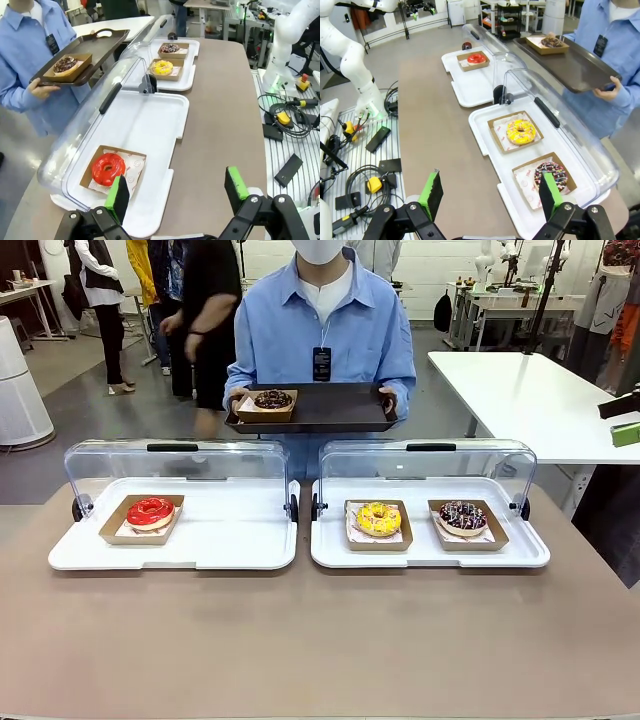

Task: Provide the desired donut to the person.
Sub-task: Pick up and lift the Paper togo box containing the Donut pointed at by the person.

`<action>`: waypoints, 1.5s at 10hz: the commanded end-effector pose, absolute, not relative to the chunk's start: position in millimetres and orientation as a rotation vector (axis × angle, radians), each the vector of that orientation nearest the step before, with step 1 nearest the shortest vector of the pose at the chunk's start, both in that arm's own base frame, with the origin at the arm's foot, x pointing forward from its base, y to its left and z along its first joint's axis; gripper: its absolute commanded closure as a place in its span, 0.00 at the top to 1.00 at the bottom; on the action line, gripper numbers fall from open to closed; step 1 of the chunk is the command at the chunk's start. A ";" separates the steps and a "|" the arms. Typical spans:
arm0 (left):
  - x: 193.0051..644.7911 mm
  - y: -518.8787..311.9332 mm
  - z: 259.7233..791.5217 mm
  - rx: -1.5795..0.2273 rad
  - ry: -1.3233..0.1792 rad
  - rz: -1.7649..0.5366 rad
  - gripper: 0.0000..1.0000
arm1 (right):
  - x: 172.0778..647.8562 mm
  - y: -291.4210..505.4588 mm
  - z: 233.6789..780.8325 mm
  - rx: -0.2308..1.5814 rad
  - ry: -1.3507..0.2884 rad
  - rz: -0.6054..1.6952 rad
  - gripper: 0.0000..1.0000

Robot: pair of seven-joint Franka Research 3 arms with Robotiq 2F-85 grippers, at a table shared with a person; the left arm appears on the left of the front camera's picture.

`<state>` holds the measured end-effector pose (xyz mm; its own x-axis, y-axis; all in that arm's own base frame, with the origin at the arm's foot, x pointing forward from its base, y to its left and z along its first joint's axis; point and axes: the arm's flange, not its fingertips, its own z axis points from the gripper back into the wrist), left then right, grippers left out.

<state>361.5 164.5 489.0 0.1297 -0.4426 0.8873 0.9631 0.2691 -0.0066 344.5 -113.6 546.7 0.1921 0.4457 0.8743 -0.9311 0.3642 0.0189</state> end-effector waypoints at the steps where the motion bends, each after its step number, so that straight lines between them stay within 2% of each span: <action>1: 358.8 169.2 486.9 -0.704 -0.941 -1.118 1.00 | 345.7 -112.8 546.9 0.656 -0.934 1.076 1.00; 15: 358.8 169.2 486.9 -0.704 -0.941 -1.118 1.00 | 345.7 -112.8 546.9 0.656 -0.934 1.076 1.00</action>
<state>359.9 169.8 487.8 0.1542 -0.4446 0.8823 0.9542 0.2988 -0.0162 344.5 -113.6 546.7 0.1921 0.4457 0.8743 -0.9311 0.3642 0.0189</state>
